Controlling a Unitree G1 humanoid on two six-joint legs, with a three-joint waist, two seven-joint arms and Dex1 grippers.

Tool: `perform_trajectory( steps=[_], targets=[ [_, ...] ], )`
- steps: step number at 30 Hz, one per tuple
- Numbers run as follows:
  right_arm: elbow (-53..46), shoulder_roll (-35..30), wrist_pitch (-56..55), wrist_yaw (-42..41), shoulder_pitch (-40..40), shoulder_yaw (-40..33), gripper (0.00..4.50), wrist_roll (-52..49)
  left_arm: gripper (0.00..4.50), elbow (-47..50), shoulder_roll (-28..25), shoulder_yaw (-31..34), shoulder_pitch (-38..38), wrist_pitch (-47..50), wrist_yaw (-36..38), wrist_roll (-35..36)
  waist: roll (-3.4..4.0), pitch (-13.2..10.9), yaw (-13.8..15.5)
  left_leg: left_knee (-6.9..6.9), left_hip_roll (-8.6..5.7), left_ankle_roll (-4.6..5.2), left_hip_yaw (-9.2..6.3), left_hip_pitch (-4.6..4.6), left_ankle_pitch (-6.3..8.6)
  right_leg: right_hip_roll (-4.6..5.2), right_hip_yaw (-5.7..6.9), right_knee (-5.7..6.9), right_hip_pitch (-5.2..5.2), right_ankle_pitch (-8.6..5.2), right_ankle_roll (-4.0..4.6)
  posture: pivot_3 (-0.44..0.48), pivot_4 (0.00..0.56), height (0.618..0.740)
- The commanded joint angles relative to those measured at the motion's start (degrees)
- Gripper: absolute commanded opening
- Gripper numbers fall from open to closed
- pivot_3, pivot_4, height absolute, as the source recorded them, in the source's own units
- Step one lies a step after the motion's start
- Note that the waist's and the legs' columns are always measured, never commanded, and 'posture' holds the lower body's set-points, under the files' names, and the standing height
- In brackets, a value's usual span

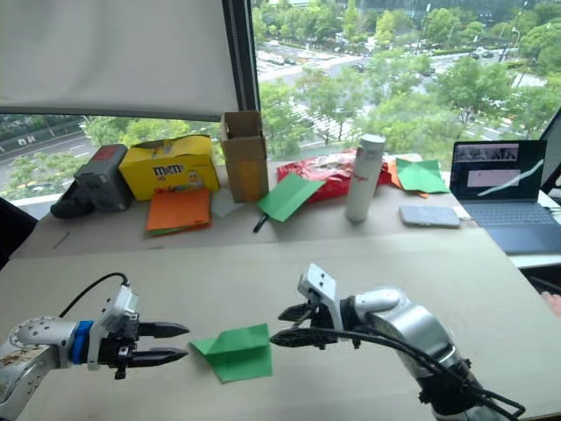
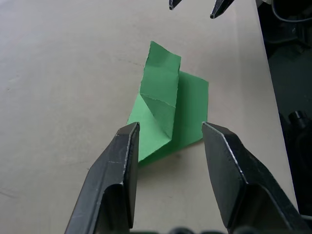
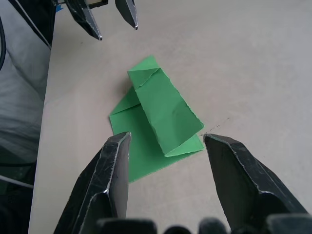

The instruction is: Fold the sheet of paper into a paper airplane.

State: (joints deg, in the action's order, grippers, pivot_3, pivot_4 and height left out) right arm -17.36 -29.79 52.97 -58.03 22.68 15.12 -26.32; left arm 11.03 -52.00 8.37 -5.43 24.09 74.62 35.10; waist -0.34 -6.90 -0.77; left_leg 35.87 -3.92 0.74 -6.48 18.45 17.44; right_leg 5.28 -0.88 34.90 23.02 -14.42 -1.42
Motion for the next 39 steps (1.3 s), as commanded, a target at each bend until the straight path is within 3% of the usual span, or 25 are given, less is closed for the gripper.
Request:
perform_trajectory(
  steps=[1,6,16,24,31,35,39],
  targets=[
    [4.02,2.89,3.56,1.11,2.6,-0.78,2.58,-3.28,3.09,2.97,-1.02,4.27,-3.06,1.4,-0.3,2.03,0.04,-0.03,0.03,0.01,-0.01,0.0,0.0,0.0,0.0,0.0,0.0,0.01,0.03,0.0,0.0,0.0,0.15,0.74],
    [10.94,5.35,3.13,-0.12,5.63,-0.26,2.58,-4.01,3.09,3.93,-0.1,6.3,-5.71,0.23,-2.05,0.69,0.08,-0.04,0.54,0.03,-0.03,-0.01,-0.01,-0.06,0.0,0.01,0.06,-0.04,0.09,0.01,0.02,0.0,0.15,0.74],
    [14.4,5.81,3.48,-4.29,6.42,3.36,2.58,-4.02,3.09,5.75,0.3,6.62,-6.7,0.59,-4.54,0.32,0.05,-0.02,0.43,0.01,-0.02,-0.02,0.01,-0.02,-0.01,0.01,0.03,0.0,0.08,0.04,0.05,0.0,0.15,0.74],
    [15.44,7.4,3.4,-3.56,5.94,3.13,0.07,-4.07,3.15,7.76,-0.15,5.33,-2.95,4.61,-6.63,1.08,0.04,0.0,0.37,0.02,-0.03,-0.05,0.01,-0.03,-0.02,0.0,0.04,0.06,0.07,0.05,0.06,0.0,0.15,0.74],
    [14.19,7.03,1.52,-5.0,7.85,1.87,0.03,-4.54,3.15,7.46,-0.14,5.18,-1.11,7.03,-6.83,1.94,0.04,0.0,0.16,0.02,-0.03,-0.06,0.01,-0.03,-0.03,-0.01,0.07,0.07,0.07,0.05,0.07,0.0,0.15,0.74],
    [15.64,5.98,-7.45,-5.75,12.9,-1.45,0.03,-2.11,3.15,6.92,0.42,6.28,-0.46,8.96,-7.04,3.92,0.05,-0.01,0.06,0.02,-0.05,-0.08,0.04,-0.02,-0.04,-0.05,0.1,0.09,0.07,0.06,0.07,0.0,0.15,0.74],
    [19.98,2.0,-33.95,-7.37,17.38,1.11,0.03,10.78,3.15,6.59,0.74,6.16,-0.2,9.03,-7.41,4.26,0.06,0.0,0.18,0.02,-0.09,-0.08,0.06,-0.09,-0.04,-0.11,0.24,0.08,0.13,0.06,0.06,0.0,0.15,0.74]
  ],
)
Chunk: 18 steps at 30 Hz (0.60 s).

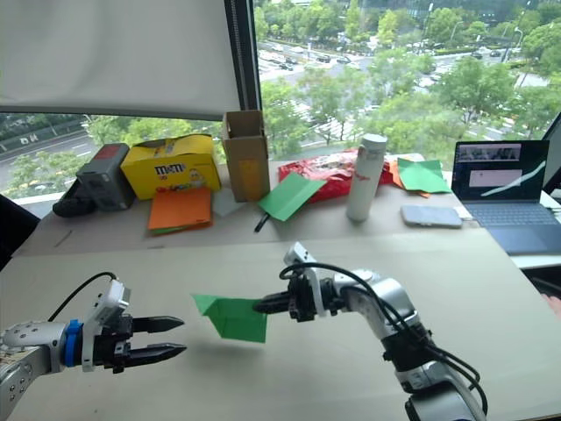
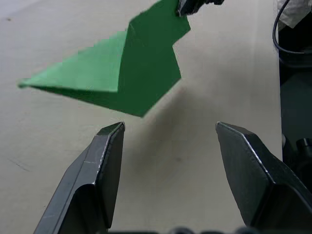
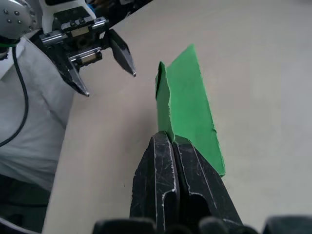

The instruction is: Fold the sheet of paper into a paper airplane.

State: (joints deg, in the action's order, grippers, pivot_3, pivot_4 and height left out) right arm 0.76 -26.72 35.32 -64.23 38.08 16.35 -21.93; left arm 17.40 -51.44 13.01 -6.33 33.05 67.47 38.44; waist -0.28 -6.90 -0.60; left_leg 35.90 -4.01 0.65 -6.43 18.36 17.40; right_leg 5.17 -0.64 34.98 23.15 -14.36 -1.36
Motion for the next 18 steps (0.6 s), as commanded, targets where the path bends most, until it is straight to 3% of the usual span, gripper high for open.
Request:
perform_trajectory(
  steps=[1,7,10,13,18],
  targets=[
    [3.0,-0.83,-21.36,-0.8,2.51,-0.33,0.03,7.86,3.15,0.29,0.29,1.31,0.76,0.06,-0.39,0.91,-0.02,0.01,-0.04,0.0,-0.01,0.0,0.0,-0.06,0.0,-0.01,0.03,0.0,0.0,0.0,0.0,0.0,0.15,0.74],
    [9.37,-0.74,-61.33,7.41,-1.58,4.88,0.03,25.92,3.15,0.39,1.01,0.21,0.73,-0.26,-0.58,0.51,-0.08,0.06,-0.14,-0.03,0.0,-0.1,0.06,-0.05,-0.05,-0.01,-0.08,0.09,-0.06,0.01,0.01,0.0,0.15,0.74],
    [11.65,-1.2,-75.56,14.59,-5.38,7.65,0.03,35.7,3.15,-0.14,1.34,-0.36,1.03,-0.69,-0.33,-0.07,-0.08,0.06,-0.06,0.0,-0.03,-0.28,0.06,-0.06,-0.16,-0.07,-0.07,0.08,-0.06,0.01,0.01,0.0,0.15,0.74],
    [13.37,-1.75,-82.32,21.65,-8.17,8.46,0.03,43.71,3.15,-0.63,1.45,-0.83,1.25,-1.09,0.01,-0.4,-0.08,0.06,-0.09,0.02,-0.04,-0.37,0.1,-0.06,-0.21,-0.22,-0.11,0.1,-0.08,0.01,0.01,0.0,0.15,0.74],
    [14.49,-3.53,-85.91,26.01,-12.64,9.63,0.03,47.27,3.15,-2.65,1.09,-2.19,1.39,-2.61,1.5,-1.89,-0.08,0.06,-0.12,0.02,-0.01,-0.4,0.13,-0.09,-0.24,-0.41,-0.17,0.12,-0.11,0.03,0.05,0.0,0.15,0.74]
  ],
)
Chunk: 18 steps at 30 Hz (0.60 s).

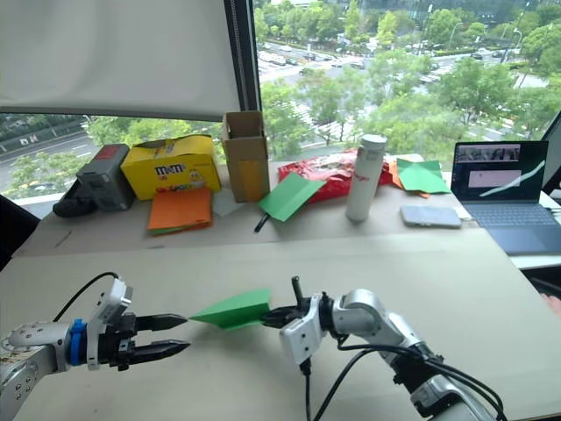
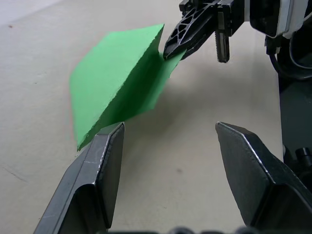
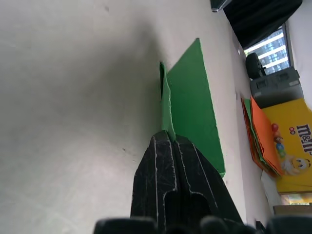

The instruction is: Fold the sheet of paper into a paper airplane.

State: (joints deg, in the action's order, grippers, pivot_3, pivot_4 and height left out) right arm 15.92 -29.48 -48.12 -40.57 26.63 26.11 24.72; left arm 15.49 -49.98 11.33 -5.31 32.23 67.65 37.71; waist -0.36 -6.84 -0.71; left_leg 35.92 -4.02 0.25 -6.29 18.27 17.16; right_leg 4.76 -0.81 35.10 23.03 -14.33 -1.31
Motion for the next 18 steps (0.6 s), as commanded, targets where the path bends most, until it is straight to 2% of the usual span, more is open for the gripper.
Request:
perform_trajectory(
  steps=[1,3,6,9,12,13,15,18],
  targets=[
    [-1.29,-1.29,-2.44,2.22,-2.05,-0.07,0.3,-0.07,3.15,-1.34,-0.11,-0.79,0.6,-2.2,1.62,-1.38,0.0,0.0,-0.02,0.0,0.02,0.01,0.0,0.0,0.0,-0.03,-0.01,-0.01,-0.01,0.01,0.02,0.0,0.15,0.74],
    [-2.61,-2.12,-1.86,1.87,-3.14,-0.12,0.78,-1.01,3.15,-2.18,0.48,-1.24,0.95,-2.96,1.9,-1.62,0.0,0.0,-0.01,0.0,0.05,0.05,0.0,0.0,0.03,-0.08,-0.02,-0.02,-0.01,0.02,0.04,0.0,0.15,0.74],
    [-6.04,-3.64,1.04,0.02,-4.33,-0.75,1.89,-3.63,3.15,-2.67,1.36,-1.72,1.19,-3.78,2.21,-1.84,0.0,0.0,0.0,0.0,0.08,0.09,0.02,0.0,0.05,-0.09,-0.07,-0.03,-0.03,0.03,0.05,0.0,0.15,0.74],
    [-13.99,-7.02,8.52,-4.74,-6.98,-2.64,2.94,-13.88,3.15,-2.54,2.0,-1.55,0.85,-4.18,2.31,-1.75,0.0,0.0,0.14,0.03,0.12,0.23,-0.01,0.02,0.13,-0.09,-0.07,-0.06,-0.07,0.03,0.05,0.0,0.15,0.74],
    [-21.68,-10.78,17.03,-8.59,-9.55,-5.14,2.94,-22.39,3.15,-2.51,2.62,-0.61,0.2,-4.53,2.14,-1.18,0.0,0.0,0.14,0.08,0.22,0.3,0.0,0.05,0.17,-0.08,-0.09,-0.1,-0.14,0.03,0.05,0.0,0.15,0.74],
    [-23.96,-11.63,20.12,-9.28,-10.3,-6.32,2.73,-25.08,3.15,-2.43,2.83,-0.19,-0.03,-4.36,2.08,-0.7,0.0,0.0,0.12,0.09,0.27,0.32,0.0,0.03,0.18,-0.09,-0.09,-0.12,-0.23,0.03,0.05,0.0,0.15,0.74],
    [-27.4,-11.85,28.21,-9.88,-10.66,-8.54,2.0,-30.6,3.15,-2.33,3.33,0.37,-0.2,-4.21,2.01,-0.02,0.0,0.0,0.14,0.1,0.36,0.35,0.0,0.01,0.2,-0.09,-0.09,-0.16,-0.35,0.03,0.05,0.0,0.15,0.74],
    [-28.26,-8.77,40.1,-8.75,-8.19,-10.07,0.97,-34.81,3.15,-2.35,4.18,0.75,0.35,-3.73,1.77,0.88,0.0,0.0,0.13,0.12,0.54,0.34,0.0,-0.04,0.2,-0.08,-0.1,-0.2,-0.43,0.08,0.15,0.0,0.15,0.74]
  ],
)
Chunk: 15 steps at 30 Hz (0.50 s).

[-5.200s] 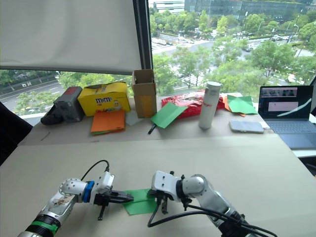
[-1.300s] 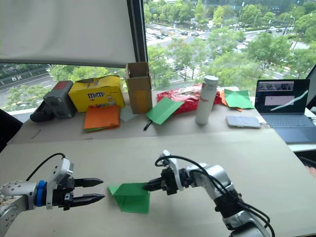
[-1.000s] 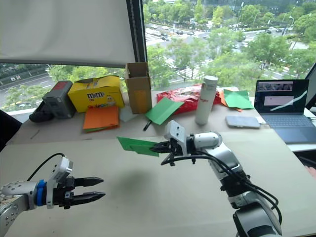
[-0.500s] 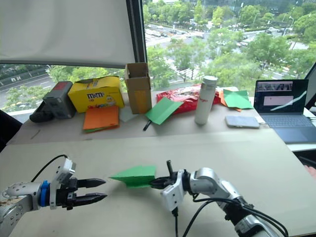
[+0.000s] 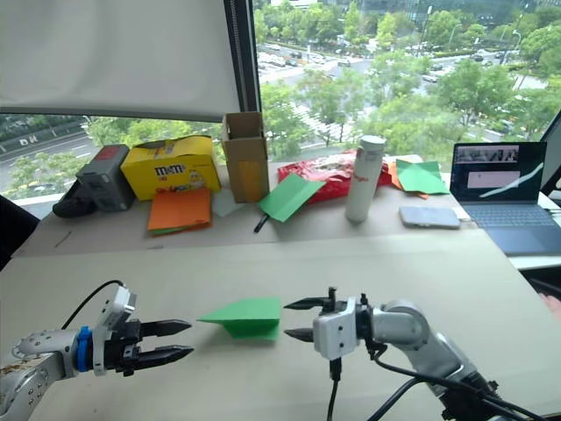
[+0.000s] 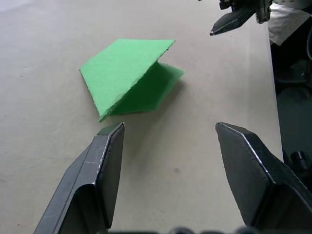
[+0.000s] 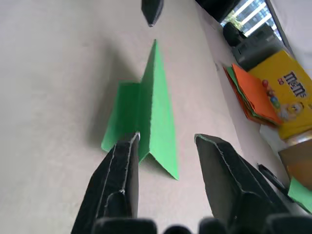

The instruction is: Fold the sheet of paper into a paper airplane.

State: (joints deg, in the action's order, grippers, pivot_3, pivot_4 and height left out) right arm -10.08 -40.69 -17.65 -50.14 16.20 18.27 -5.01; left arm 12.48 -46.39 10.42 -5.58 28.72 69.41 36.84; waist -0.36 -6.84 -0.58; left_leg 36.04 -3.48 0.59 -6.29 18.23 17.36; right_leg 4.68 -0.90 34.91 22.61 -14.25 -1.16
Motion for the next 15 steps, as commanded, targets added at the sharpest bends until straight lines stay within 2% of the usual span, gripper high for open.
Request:
perform_trajectory(
  steps=[1,3,8,15],
  targets=[
    [-1.48,4.35,13.45,1.8,3.44,-2.44,0.6,-6.23,3.15,0.55,0.9,1.59,1.01,-0.24,-0.21,1.87,0.0,0.0,-0.03,0.0,0.03,0.0,0.0,-0.01,0.0,-0.01,0.0,0.0,0.0,0.01,0.02,0.0,0.15,0.74],
    [1.18,8.79,18.81,4.09,5.52,-2.51,0.03,-6.87,3.15,0.31,1.64,1.19,1.98,-0.66,-0.69,1.63,0.0,0.0,-0.1,0.0,0.07,0.0,0.0,-0.02,0.0,-0.04,0.0,0.02,0.01,0.04,0.07,0.0,0.15,0.74],
    [6.74,14.7,24.61,4.11,6.74,2.04,0.03,-2.78,3.15,0.13,3.44,0.7,4.22,-1.17,-2.47,1.09,0.04,0.03,0.45,-0.01,0.04,-0.05,-0.01,0.07,-0.03,-0.24,0.02,0.09,0.23,0.09,0.15,0.0,0.15,0.74],
    [4.28,15.47,27.58,-0.08,2.79,7.0,0.03,-1.18,3.15,-0.83,4.32,-2.7,5.8,-2.63,-2.77,-2.12,0.05,0.04,0.48,0.04,-0.03,-0.11,0.04,0.18,-0.06,-0.22,0.02,0.1,0.38,0.1,0.12,0.0,0.15,0.74]
  ],
)
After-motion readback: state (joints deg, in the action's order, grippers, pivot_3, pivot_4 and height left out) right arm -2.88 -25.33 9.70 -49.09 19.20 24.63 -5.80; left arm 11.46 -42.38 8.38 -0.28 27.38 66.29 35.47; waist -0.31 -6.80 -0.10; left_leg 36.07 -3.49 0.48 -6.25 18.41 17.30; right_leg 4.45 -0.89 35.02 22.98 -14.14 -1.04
